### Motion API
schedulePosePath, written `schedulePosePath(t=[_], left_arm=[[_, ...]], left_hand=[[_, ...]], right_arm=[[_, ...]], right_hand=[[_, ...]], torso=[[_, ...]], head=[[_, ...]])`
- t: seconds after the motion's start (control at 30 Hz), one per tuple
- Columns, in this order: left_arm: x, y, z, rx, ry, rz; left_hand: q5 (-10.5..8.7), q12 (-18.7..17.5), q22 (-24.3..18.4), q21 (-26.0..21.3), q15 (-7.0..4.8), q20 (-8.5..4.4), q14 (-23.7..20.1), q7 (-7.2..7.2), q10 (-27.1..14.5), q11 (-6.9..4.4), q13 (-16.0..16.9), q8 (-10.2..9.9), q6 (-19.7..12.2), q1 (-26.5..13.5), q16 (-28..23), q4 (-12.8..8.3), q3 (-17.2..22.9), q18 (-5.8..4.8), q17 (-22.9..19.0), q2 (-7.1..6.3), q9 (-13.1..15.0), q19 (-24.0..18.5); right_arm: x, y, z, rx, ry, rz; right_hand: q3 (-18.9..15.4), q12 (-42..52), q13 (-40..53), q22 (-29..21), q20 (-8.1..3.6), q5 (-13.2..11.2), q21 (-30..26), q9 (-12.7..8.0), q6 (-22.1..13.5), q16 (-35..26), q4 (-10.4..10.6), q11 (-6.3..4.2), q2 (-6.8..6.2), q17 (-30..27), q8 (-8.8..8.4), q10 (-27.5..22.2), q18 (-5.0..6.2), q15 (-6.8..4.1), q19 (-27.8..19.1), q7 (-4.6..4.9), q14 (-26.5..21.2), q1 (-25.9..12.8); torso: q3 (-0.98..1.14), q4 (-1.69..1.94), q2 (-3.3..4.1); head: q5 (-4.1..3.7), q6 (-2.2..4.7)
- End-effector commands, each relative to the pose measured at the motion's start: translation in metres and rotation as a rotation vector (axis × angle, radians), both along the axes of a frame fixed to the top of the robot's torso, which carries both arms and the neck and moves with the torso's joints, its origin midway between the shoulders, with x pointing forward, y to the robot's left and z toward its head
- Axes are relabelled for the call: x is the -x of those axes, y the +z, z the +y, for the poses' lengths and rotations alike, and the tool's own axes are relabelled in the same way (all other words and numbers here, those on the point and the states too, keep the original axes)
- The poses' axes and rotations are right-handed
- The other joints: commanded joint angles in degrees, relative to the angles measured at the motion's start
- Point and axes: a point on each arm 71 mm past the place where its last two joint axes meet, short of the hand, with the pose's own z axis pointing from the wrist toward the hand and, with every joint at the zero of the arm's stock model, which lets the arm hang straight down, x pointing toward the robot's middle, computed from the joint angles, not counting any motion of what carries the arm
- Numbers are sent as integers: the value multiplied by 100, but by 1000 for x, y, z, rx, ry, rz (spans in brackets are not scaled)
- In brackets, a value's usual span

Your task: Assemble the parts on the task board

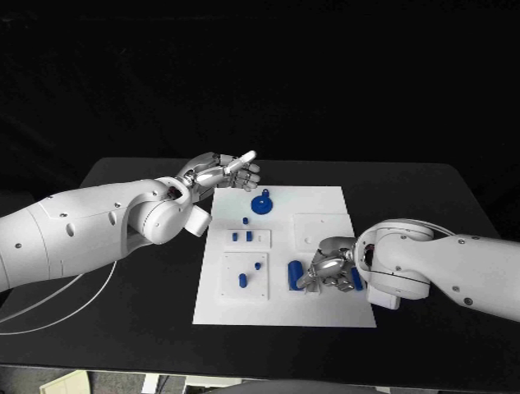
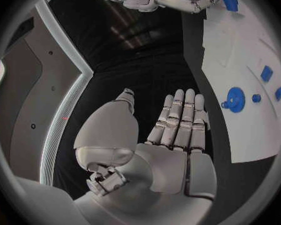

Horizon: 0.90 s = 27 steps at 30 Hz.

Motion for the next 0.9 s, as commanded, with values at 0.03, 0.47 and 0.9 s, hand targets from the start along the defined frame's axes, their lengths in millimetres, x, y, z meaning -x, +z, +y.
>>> schedulePosePath(t=[0.03, 0.47, 0.9], left_arm=[[1, 1, -2, 13, -14, 0], [1, 1, -1, 12, -13, 1], [0, 1, 0, 11, -11, 2]], left_hand=[[18, -35, 10, -36, 9, -10, 35, 127, 39, -6, -6, 32, 40, 57, 13, 8, -29, 73, -8, 15, -9, 43], [18, -34, 13, -43, 9, -10, 35, 125, 42, -8, -6, 33, 45, 70, 12, 5, -40, 73, -11, 28, -12, 46], [19, -35, 21, -55, 8, -11, 38, 123, 44, -9, -6, 33, 48, 122, 12, 2, -57, 73, -16, 54, -20, 50]], right_arm=[[-1, -1, 0, 13, 3, -1], [2, -5, 3, 19, 29, 40], [3, -4, -3, 11, 25, 39]], right_hand=[[206, -31, 12, 29, 52, -29, -11, -8, 82, -21, 97, -17, 92, 10, -36, 47, 435, -44, -7, 33, -4, -39], [307, -32, 35, 61, 55, -31, 40, 0, 78, -16, -95, -8, -224, 27, -51, 55, 435, -36, 1, 42, 3, -73], [-256, -46, 52, 43, 49, -23, 32, 19, 67, -33, -570, -5, -667, 30, -60, 49, 435, -34, 1, 44, 9, -80]], torso=[[0, 1, -1], [-2, -2, -2], [3, -3, -2]], head=[[6, -5], [8, -17], [11, -19]])
